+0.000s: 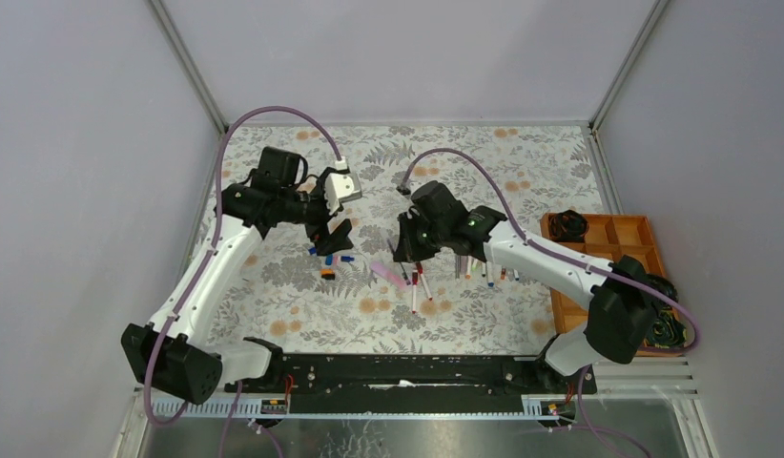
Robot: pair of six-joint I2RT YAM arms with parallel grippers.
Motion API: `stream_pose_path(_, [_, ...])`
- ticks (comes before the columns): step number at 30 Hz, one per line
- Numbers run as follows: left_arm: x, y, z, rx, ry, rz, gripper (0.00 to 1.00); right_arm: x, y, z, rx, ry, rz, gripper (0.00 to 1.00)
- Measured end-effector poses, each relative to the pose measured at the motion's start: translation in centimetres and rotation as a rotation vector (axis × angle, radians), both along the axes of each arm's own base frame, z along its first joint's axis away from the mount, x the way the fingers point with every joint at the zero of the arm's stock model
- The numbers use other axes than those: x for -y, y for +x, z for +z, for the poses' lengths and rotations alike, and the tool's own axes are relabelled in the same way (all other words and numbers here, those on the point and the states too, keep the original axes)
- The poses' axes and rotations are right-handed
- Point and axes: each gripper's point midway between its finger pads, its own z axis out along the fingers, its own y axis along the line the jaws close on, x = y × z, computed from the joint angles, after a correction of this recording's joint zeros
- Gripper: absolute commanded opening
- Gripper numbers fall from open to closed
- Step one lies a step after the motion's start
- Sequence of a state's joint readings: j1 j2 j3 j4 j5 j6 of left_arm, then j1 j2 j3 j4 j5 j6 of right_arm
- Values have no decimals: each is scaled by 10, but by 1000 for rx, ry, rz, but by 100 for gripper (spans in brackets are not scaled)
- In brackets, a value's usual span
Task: Open the pen caps
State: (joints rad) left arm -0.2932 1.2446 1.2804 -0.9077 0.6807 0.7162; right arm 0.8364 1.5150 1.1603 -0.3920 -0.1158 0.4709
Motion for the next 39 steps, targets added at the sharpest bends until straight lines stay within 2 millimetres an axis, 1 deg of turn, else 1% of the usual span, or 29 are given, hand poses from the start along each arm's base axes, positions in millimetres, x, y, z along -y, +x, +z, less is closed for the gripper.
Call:
stream_pose_path(2, [3, -6, -3, -19, -6, -40, 98, -11, -9, 13, -32, 62, 57, 0])
stream_pose_path(7, [10, -20, -17, -89, -13, -131, 99, -21, -33, 30, -138, 150, 172, 0])
stream_pose_path(12, [22, -37, -15, -87, -47, -237, 98, -28, -48, 50, -207, 232, 258, 0])
stream_pose_path(17, [39, -64, -23, -86, -52, -370, 98, -32, -64, 60, -310, 317, 340, 0])
stream_pose_path(20, [44, -72, -26, -89, -50, -410, 95, -35, -72, 63, -377, 362, 391, 0])
stream_pose_path(23, [46, -76, -27, -82, -46, -438, 84, -39, -80, 65, -437, 401, 439, 0])
stream_pose_path(27, [49, -84, -30, -84, -35, -477, 57, -42, -86, 68, -482, 435, 476, 0])
stream_pose_path(28, [49, -86, -31, -84, -31, -488, 53, -42, -86, 69, -487, 441, 480, 0])
stream_pose_path(33, [48, -92, -41, -94, -3, -512, 39, -42, -88, 74, -505, 466, 496, 0])
stream_pose_path(35, [47, -93, -42, -94, 5, -514, 29, -42, -88, 75, -507, 470, 500, 0])
stream_pose_path(36, [45, -94, -44, -102, 12, -515, 22, -42, -87, 75, -505, 470, 498, 0])
stream_pose_path(37, [43, -97, -45, -116, 21, -516, 14, -41, -86, 74, -504, 471, 496, 7])
stream_pose_path(38, [42, -98, -46, -118, 22, -517, 5, -41, -84, 74, -500, 472, 493, 16])
stream_pose_path(39, [41, -102, -47, -131, 27, -525, 0, -40, -81, 73, -490, 470, 486, 26])
